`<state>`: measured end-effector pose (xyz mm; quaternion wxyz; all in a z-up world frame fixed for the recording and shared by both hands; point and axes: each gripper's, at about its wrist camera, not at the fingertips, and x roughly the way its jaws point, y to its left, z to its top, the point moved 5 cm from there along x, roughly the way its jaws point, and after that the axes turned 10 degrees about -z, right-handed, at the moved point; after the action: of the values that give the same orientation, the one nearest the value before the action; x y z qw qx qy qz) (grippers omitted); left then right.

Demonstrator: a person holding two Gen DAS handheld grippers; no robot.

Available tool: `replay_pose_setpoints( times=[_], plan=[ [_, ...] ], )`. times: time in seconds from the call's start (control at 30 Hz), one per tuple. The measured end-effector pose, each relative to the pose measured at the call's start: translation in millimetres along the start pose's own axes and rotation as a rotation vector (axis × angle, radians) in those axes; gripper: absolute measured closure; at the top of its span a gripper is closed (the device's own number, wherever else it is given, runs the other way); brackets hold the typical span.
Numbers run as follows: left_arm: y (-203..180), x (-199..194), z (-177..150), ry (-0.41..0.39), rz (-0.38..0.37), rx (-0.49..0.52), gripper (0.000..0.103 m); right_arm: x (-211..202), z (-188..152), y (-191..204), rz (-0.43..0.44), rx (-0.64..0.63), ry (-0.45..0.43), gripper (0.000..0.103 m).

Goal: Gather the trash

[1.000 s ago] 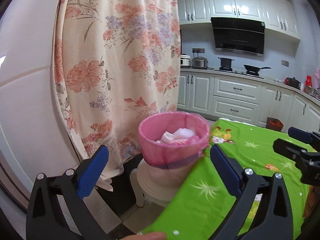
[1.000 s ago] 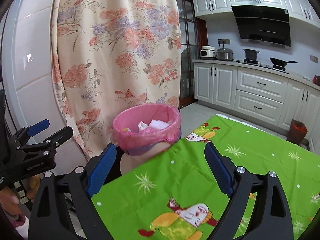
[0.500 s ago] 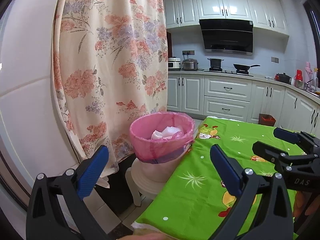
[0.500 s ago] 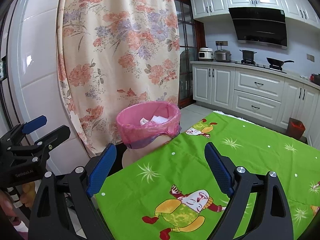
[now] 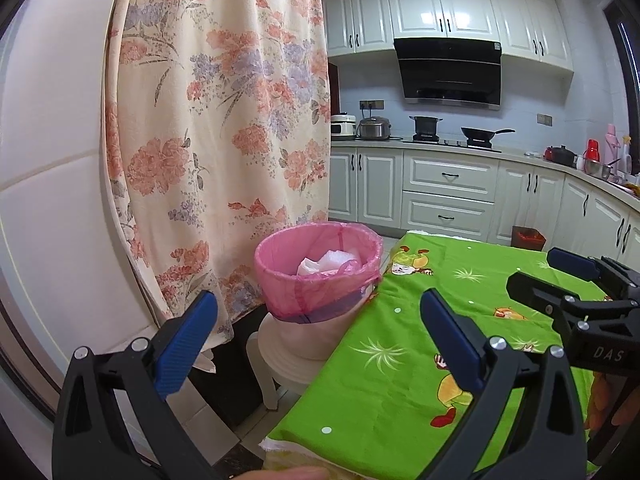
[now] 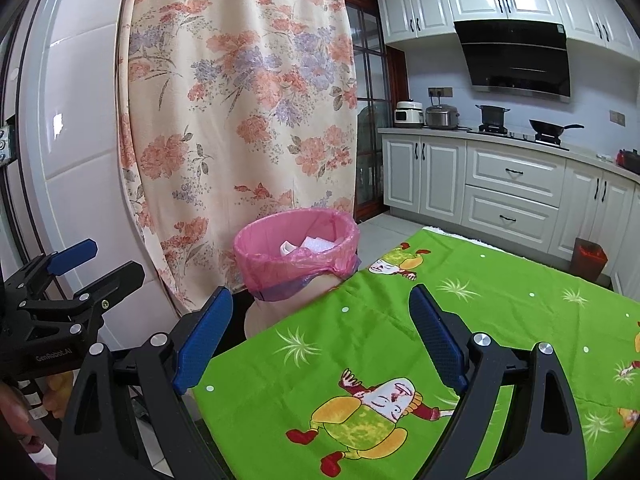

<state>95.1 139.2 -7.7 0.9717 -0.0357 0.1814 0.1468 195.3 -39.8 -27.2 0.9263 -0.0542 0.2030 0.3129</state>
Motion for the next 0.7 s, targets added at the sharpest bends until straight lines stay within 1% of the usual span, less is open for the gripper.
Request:
replay_pose_setpoints(
  times=[0.7],
  plan=[
    [1.6,-0.3,-1.5,0.003,-0.006,-0.007,0.005,-2.2,-0.4,-1.5,-0.008,0.006,0.006,0.019]
  ],
)
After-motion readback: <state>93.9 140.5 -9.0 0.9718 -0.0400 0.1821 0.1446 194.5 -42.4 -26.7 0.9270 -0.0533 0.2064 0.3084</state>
